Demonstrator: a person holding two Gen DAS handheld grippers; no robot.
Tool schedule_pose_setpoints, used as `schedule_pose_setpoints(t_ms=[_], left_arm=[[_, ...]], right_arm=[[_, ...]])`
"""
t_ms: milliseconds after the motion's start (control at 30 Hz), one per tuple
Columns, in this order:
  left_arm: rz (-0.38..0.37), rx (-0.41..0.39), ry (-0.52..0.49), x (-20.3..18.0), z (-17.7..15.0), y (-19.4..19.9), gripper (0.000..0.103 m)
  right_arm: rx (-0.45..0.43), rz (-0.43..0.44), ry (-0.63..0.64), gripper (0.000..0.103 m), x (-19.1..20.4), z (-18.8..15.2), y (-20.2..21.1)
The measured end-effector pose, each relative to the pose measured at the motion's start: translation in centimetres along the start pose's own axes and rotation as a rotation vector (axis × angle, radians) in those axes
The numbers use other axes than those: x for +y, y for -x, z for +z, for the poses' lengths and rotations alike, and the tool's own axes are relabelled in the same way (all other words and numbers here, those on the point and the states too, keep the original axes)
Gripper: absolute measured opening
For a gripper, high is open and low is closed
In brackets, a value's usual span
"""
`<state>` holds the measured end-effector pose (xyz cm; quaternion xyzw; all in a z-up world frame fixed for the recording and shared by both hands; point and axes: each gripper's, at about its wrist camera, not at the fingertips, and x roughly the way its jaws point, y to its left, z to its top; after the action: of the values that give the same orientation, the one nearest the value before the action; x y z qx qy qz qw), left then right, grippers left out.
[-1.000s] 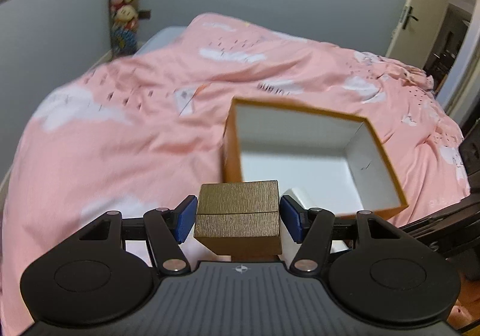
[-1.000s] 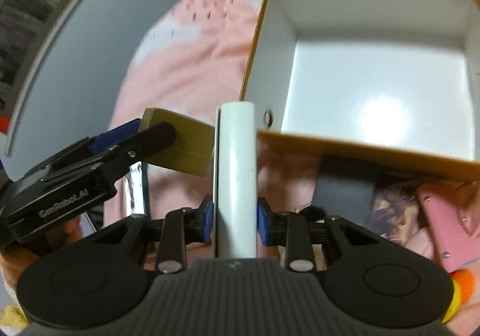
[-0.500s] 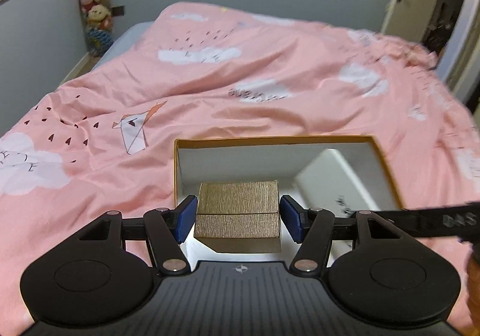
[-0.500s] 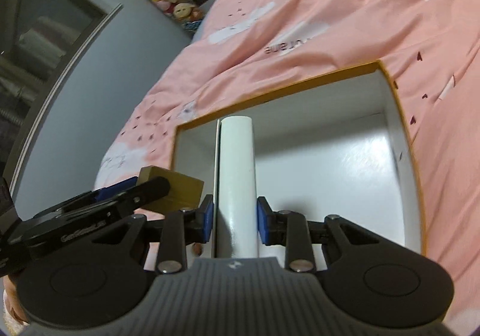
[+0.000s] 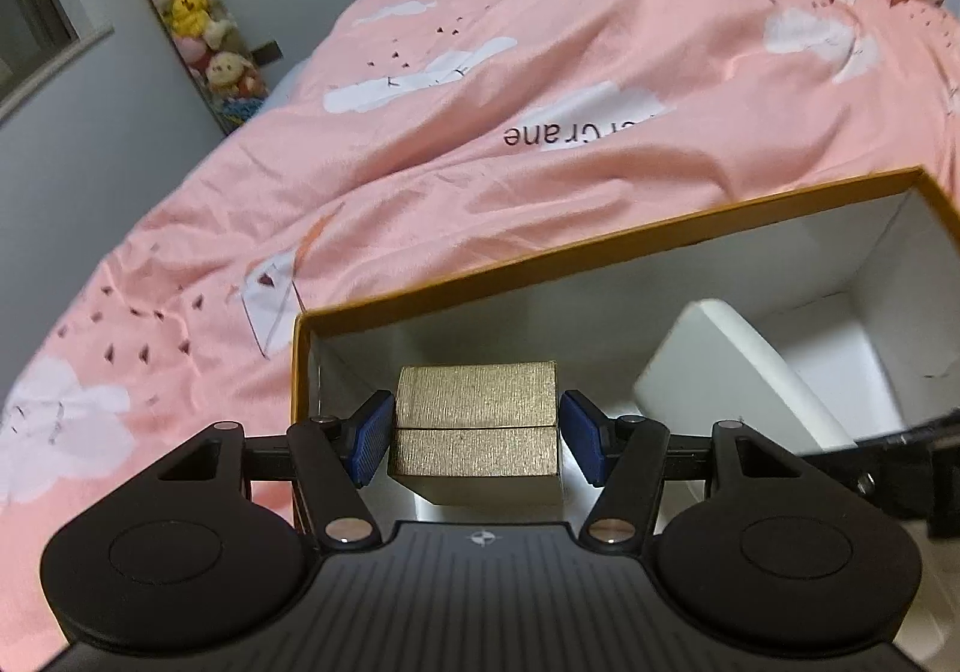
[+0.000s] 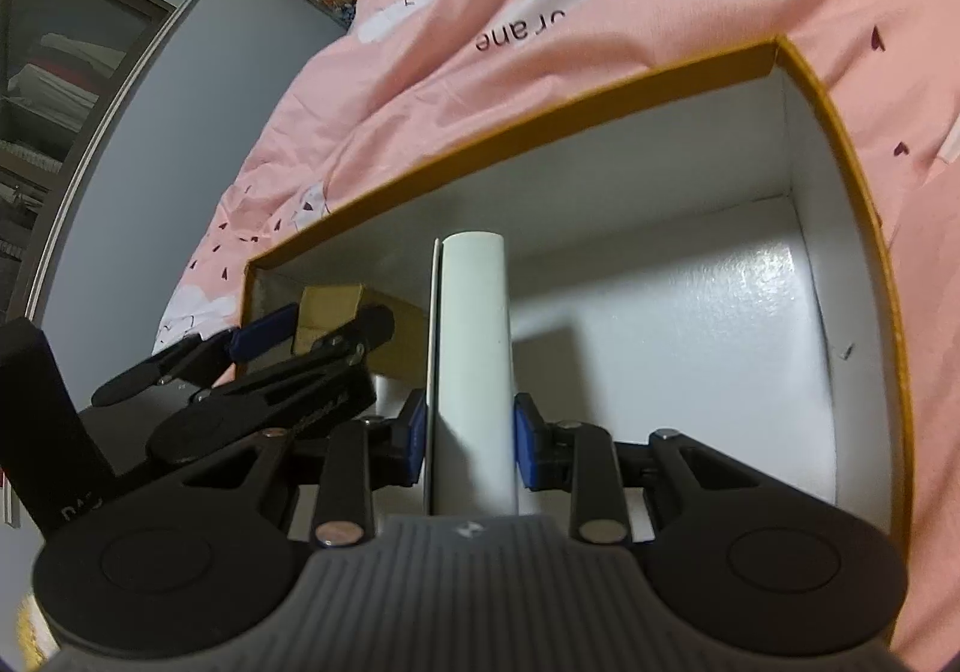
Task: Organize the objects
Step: 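Carry the gold box with the left tool while the right tool carries the glasses case over the orange box, then lower and release the gold box with the left tool while the right tool lowers and releases the glasses case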
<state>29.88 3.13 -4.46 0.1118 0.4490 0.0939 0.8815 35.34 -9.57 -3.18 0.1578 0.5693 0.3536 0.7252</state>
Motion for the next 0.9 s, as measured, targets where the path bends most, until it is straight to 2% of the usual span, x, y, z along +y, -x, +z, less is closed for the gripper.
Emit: schedule_pose_setpoints(t_ms=[100,333,533,767,900], left_arm=[[0.05,-0.002,-0.023,-0.8,0.2,-0.8,0.07],[0.109,0.034,-0.045,-1.5,0.2,-2.9,0.07],[0.198,0.036,-0.135,-2.3,0.1,-3.8,0.075],[0.152,0.028,-0.119,-1.7,0.3,-3.2,0.08],[0.088,0.016,-0.083,-0.4,0.5,-1.9,0.081]], right_arm=[[0.014,0.006,-0.006,0.031,-0.5,0.1,-0.9],[0.043,0.01,-0.015,0.031,-1.1,-0.1,-2.0],[0.065,0.017,-0.044,0.031,-1.7,-0.2,-2.7],[0.074,0.023,-0.06,0.031,-1.5,-0.4,-2.6],[0.087,0.043,-0.08,0.031,-1.4,-0.6,-2.5]])
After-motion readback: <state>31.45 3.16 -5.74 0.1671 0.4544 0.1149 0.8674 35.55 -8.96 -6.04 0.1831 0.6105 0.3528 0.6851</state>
